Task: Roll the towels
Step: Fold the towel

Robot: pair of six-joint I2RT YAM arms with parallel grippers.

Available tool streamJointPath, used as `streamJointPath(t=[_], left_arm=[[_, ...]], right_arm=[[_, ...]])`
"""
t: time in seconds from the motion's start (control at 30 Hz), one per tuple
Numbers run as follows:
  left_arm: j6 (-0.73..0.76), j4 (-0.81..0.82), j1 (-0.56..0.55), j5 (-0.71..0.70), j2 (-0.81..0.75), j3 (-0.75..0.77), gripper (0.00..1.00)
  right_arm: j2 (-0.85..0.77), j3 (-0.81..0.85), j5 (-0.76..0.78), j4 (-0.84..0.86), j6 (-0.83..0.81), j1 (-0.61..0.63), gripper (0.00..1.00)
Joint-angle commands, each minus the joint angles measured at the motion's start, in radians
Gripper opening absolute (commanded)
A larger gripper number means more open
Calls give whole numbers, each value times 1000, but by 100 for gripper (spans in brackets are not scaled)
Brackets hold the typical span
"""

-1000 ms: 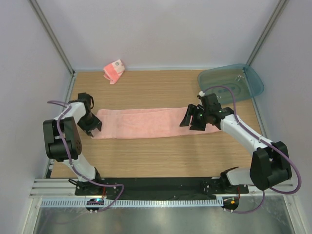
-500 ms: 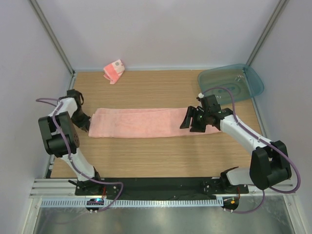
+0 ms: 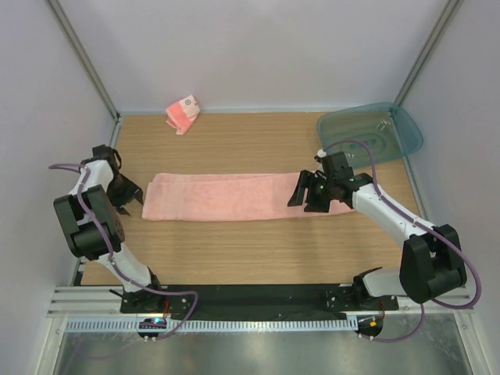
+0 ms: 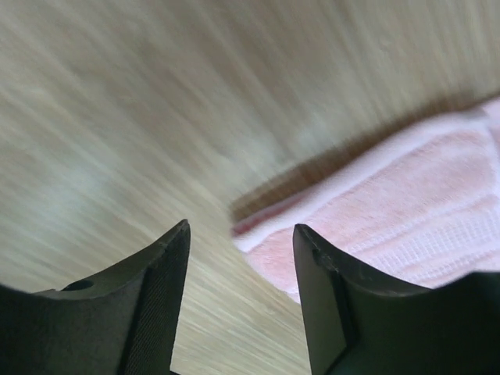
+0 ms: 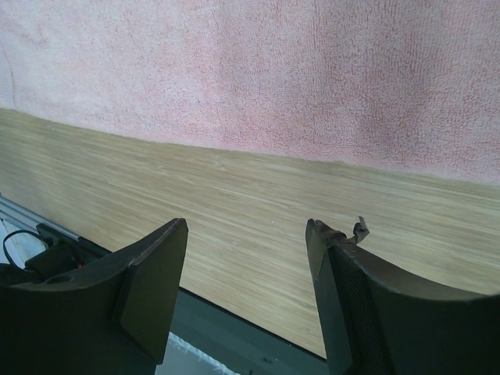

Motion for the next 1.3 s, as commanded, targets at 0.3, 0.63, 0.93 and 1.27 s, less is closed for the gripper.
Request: streamJointPath(t=[0.3,0.63,0.93,1.27], left_arm=[[56,84,-133,105,101,97,57],[39,40,-201,-105,144,127,58],[42,-43,-247,-265,221,173,28],[66,-34,-264,-236,270,174,1]], right_arm=[[-46,0,-11,30,-11,5,70],[-75,-11,-33,16,-37,3,71],[-75,-31,-59,34,-40,5,72],[-78,-45,-73,53,-41,3,72]])
